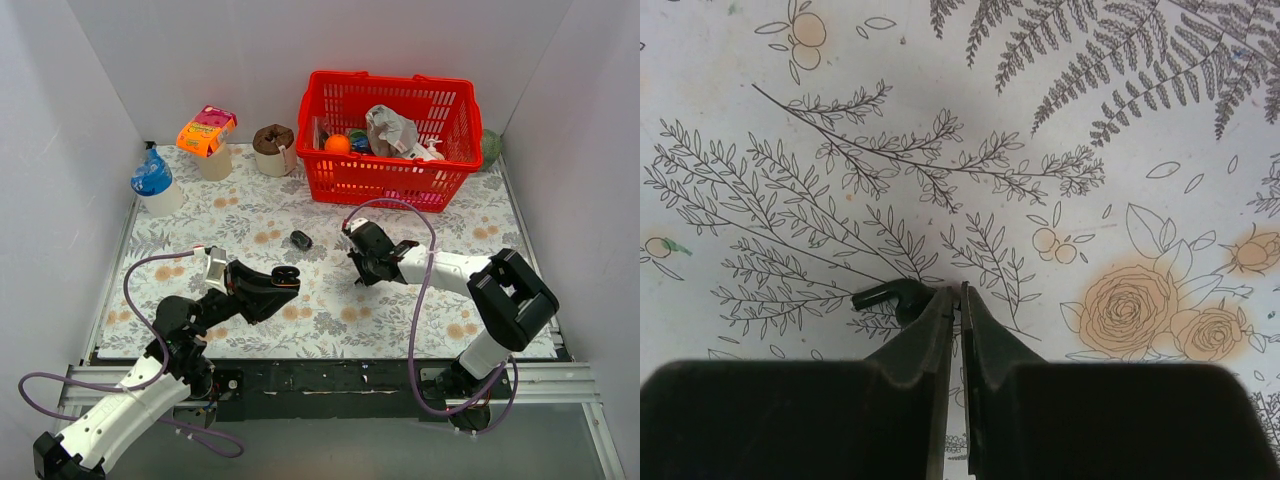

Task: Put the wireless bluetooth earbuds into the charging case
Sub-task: Pick up the earbud from the center of the board.

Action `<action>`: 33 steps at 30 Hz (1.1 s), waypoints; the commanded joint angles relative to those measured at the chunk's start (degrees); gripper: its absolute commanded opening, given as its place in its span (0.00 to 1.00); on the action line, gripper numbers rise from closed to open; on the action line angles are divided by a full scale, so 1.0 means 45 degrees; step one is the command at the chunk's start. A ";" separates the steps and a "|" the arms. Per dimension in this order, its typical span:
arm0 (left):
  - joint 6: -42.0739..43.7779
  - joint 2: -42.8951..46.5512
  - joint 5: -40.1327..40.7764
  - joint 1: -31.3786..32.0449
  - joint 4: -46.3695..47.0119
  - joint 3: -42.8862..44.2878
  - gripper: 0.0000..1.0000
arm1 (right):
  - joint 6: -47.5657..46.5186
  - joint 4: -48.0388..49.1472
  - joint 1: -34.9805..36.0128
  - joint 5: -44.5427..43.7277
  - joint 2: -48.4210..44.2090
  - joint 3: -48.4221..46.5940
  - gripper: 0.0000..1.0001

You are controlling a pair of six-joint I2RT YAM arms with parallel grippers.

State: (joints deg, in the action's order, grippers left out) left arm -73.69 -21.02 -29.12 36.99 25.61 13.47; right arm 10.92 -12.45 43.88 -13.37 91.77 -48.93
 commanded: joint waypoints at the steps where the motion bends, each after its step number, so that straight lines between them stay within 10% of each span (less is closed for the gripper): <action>1: 0.0203 0.0217 0.0046 0.0060 -0.0181 -0.0026 0.00 | -0.0981 -0.0085 -0.0043 -0.0077 0.0369 -0.0552 0.14; 8: 0.0243 0.0295 0.0105 0.0041 -0.0260 -0.0026 0.00 | 0.1144 -0.1080 -0.0297 -0.1520 -0.0722 -0.0769 0.22; 18: 0.0204 0.0198 0.0883 0.0060 -0.0706 0.0130 0.00 | 0.6399 -0.1939 -0.0395 0.0567 -0.1390 -0.1625 0.66; 33: 0.0068 0.0998 0.3580 0.0061 -0.2173 0.0658 0.00 | 1.0054 -0.2800 -0.0415 -0.0116 -0.0080 -0.1804 0.69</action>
State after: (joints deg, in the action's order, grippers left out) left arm -73.30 -17.08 -17.50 36.99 18.24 14.04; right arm 50.43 -24.05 42.02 -12.16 90.96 -58.17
